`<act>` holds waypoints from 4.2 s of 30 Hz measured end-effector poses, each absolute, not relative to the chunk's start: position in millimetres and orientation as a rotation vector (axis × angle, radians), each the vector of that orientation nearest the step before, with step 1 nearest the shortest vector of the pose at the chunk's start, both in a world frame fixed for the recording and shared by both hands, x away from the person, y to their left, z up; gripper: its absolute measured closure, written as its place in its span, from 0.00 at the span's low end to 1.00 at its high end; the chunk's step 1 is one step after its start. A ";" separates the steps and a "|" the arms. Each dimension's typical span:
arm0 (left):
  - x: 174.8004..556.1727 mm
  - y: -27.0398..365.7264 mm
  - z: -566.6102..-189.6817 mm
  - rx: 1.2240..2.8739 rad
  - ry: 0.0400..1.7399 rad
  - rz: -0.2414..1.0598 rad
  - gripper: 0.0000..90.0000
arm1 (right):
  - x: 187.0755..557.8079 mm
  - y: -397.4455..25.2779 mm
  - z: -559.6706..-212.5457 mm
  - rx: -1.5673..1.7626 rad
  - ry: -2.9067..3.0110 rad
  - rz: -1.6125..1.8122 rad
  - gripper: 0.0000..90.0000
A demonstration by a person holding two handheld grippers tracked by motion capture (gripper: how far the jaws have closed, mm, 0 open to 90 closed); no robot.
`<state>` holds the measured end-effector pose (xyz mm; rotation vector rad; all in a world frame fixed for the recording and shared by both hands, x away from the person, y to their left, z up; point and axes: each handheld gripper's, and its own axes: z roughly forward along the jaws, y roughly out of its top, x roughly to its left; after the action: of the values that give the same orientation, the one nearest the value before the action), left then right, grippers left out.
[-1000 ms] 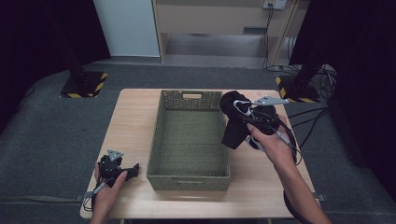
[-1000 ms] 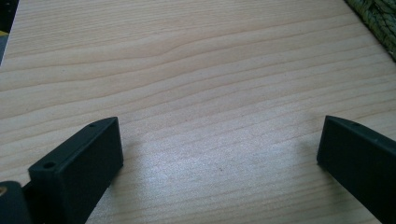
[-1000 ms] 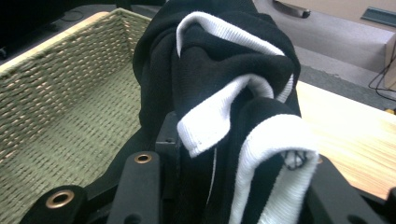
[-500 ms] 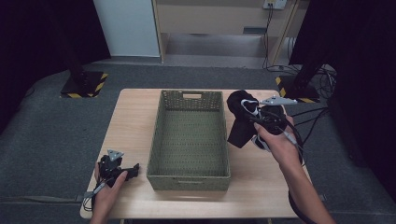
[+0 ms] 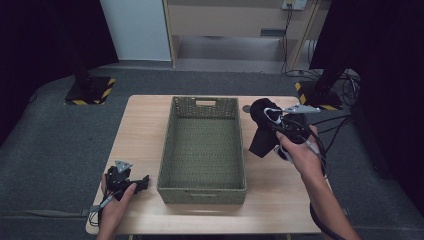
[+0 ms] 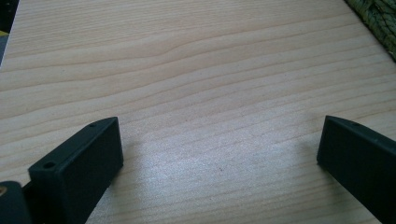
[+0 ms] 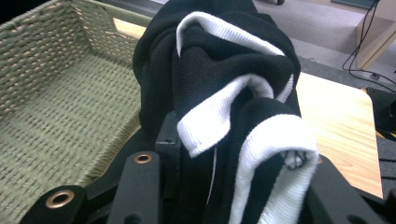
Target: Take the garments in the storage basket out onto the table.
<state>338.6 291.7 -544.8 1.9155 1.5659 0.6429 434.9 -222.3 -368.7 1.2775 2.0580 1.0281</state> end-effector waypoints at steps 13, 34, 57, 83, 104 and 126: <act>338.6 291.4 -545.0 1.910 1.568 0.643 0.00 | 448.2 -239.5 -398.5 1.331 2.056 0.999 0.67; 338.6 291.4 -545.0 1.910 1.568 0.643 0.00 | 476.7 -235.3 -454.9 1.424 2.061 0.959 0.66; 338.6 291.4 -545.0 1.910 1.568 0.643 0.00 | 484.9 -233.9 -491.4 1.478 2.088 0.911 0.65; 338.6 291.4 -545.0 1.910 1.568 0.643 0.00 | 486.0 -236.2 -511.8 1.488 2.082 0.880 0.57; 338.6 291.4 -545.0 1.910 1.568 0.643 0.00 | 479.0 -238.1 -500.5 1.573 2.070 0.951 0.07; 338.6 291.4 -545.0 1.910 1.568 0.643 0.00 | 454.2 -236.9 -453.2 1.468 2.022 1.047 0.03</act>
<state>338.6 291.4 -545.0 1.9103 1.5683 0.6430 454.2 -236.9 -453.2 1.4684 2.0225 1.0465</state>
